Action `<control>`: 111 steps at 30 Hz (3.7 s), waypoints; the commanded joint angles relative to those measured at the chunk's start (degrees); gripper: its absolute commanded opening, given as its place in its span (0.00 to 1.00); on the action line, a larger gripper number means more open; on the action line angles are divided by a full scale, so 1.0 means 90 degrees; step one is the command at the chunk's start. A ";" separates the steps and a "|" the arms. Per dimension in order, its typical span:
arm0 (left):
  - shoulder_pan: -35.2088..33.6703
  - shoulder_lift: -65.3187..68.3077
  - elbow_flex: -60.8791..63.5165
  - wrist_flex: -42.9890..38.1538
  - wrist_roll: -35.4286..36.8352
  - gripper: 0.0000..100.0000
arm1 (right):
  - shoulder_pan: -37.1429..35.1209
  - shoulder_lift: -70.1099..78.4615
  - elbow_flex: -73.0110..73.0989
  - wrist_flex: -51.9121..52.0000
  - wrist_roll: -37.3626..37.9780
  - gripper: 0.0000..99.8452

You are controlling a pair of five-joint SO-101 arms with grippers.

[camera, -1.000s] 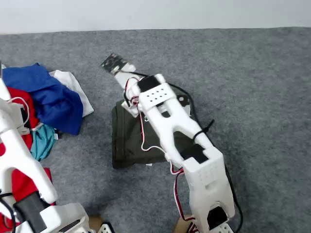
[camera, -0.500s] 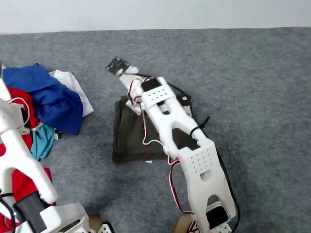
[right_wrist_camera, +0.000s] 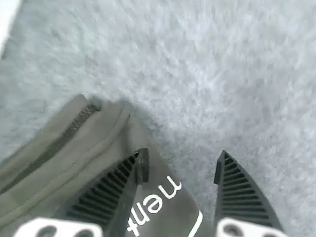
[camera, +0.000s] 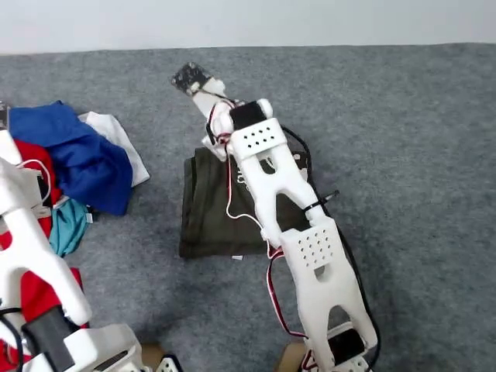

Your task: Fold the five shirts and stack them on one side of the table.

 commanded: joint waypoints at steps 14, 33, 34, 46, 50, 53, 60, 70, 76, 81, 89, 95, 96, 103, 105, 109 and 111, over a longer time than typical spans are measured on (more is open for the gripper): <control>-0.0020 -0.0313 -0.0044 -0.0127 0.0049 0.05 | -0.0835 -0.0112 -0.2042 0.2681 -0.1221 0.23; -0.0020 -0.0313 -0.0034 -0.0098 0.0059 0.05 | -0.2037 -0.1177 0.2022 0.2662 -0.2462 0.07; -0.0020 -0.0313 -0.0034 -0.0098 0.0059 0.05 | -0.2095 -0.1177 0.2110 0.2662 -0.2618 0.07; -0.0020 -0.0313 -0.0024 -0.0078 0.0068 0.05 | -0.2183 -0.1470 0.2081 0.2662 -0.2725 0.07; -0.0020 -0.0313 -0.0024 0.0020 0.0068 0.05 | -0.2193 -0.1978 0.1817 0.2662 -0.2725 0.07; -0.0020 -0.0313 -0.0024 0.0156 0.0068 0.05 | -0.2056 -0.2271 0.1748 0.2662 -0.2745 0.07; -0.0020 -0.0322 -0.0063 0.0635 0.0068 0.05 | -0.1167 -0.3033 0.1748 0.2662 -0.3839 0.07; -0.0059 -0.0322 -0.0063 0.1475 0.0059 0.05 | 0.1001 -0.3170 0.2315 0.2691 -0.5538 0.07; -0.0068 -0.0332 -0.0103 0.1592 0.0068 0.05 | 0.1382 -0.3609 0.3468 0.2701 -0.5832 0.10; -0.0068 -0.0332 -0.0083 0.1592 0.0068 0.05 | 0.1402 -0.4547 0.4552 0.2672 -0.5851 0.21; -0.0068 -0.0322 -0.0073 0.1592 0.0039 0.05 | 0.1861 -0.4420 0.5763 0.2076 -0.5832 0.22; -0.0068 -0.0293 -0.0073 0.1592 0.0039 0.05 | 0.1880 -0.3834 0.5900 0.1470 -0.5832 0.22; -0.0068 -0.0293 -0.0073 0.1592 0.0039 0.05 | 0.1822 -0.3736 0.5900 0.1411 -0.5832 0.22; -0.0068 -0.0322 -0.0073 0.1592 0.0049 0.05 | 0.1353 -0.3150 0.5890 0.1128 -0.5861 0.22; -0.0068 -0.0322 -0.0073 0.1592 0.0059 0.05 | 0.1343 -0.2945 0.5890 0.0991 -0.5861 0.22; -0.0059 -0.0283 -0.0073 0.1592 0.0059 0.05 | 0.1255 -0.2574 0.5890 0.0767 -0.5861 0.22; -0.0059 -0.0274 -0.0073 0.1592 0.0059 0.05 | 0.1206 -0.2369 0.5890 0.0620 -0.5861 0.22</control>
